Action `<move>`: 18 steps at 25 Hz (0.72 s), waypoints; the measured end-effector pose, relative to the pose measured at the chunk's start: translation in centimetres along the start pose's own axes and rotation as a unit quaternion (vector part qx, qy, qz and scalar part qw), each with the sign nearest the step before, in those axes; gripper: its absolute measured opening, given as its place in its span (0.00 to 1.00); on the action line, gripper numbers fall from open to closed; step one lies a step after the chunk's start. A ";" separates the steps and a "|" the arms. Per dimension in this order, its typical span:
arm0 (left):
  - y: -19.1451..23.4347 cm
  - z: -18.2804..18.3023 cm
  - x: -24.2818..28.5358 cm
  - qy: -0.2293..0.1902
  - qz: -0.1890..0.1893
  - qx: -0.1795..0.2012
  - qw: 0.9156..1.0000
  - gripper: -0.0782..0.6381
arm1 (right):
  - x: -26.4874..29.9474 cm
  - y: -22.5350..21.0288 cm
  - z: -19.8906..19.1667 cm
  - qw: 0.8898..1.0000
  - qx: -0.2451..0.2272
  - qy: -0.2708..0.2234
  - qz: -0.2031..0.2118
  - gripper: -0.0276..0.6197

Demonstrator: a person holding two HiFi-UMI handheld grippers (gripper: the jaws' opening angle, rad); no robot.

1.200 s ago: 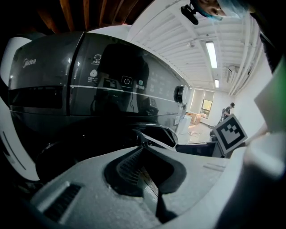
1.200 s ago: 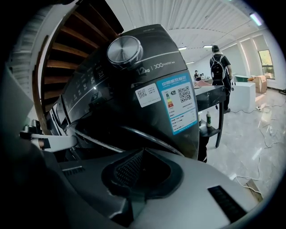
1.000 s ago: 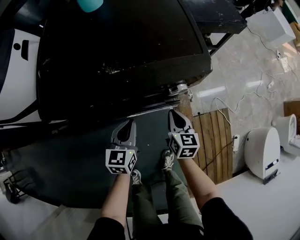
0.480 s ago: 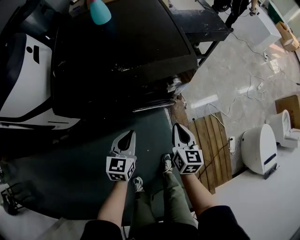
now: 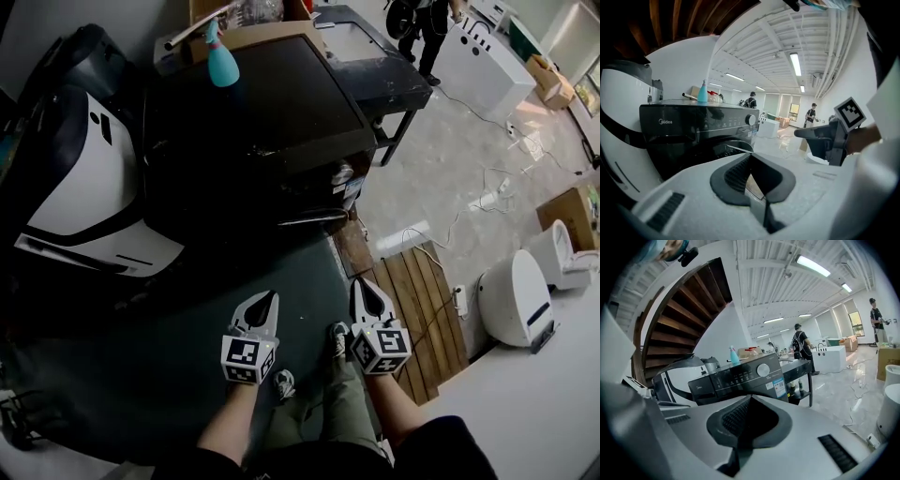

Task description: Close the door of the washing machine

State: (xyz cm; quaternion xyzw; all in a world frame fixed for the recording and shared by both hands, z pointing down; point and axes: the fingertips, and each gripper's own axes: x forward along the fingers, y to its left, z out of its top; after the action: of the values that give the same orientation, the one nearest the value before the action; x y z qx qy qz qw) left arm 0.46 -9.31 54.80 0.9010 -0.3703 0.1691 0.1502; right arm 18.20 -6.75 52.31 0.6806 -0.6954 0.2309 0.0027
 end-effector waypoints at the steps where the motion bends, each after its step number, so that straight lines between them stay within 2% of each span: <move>1: -0.2 0.2 -0.9 -0.002 -0.003 0.003 1.000 0.13 | -0.9 0.5 0.2 1.000 0.000 -0.004 -0.002 0.04; 11: -1.5 2.3 -8.3 -0.049 -0.028 0.032 0.998 0.13 | -8.4 4.5 1.3 0.999 -0.023 -0.037 -0.021 0.04; 18: -3.3 2.5 -13.6 -0.055 -0.058 0.049 0.996 0.13 | -13.9 7.8 1.9 0.998 -0.021 -0.057 -0.030 0.04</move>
State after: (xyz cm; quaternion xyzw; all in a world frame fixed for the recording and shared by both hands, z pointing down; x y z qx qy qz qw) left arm -5.79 0.28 46.47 0.9351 -0.3165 0.1285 0.0944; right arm 12.44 5.51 43.78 0.7128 -0.6785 0.1770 -0.0162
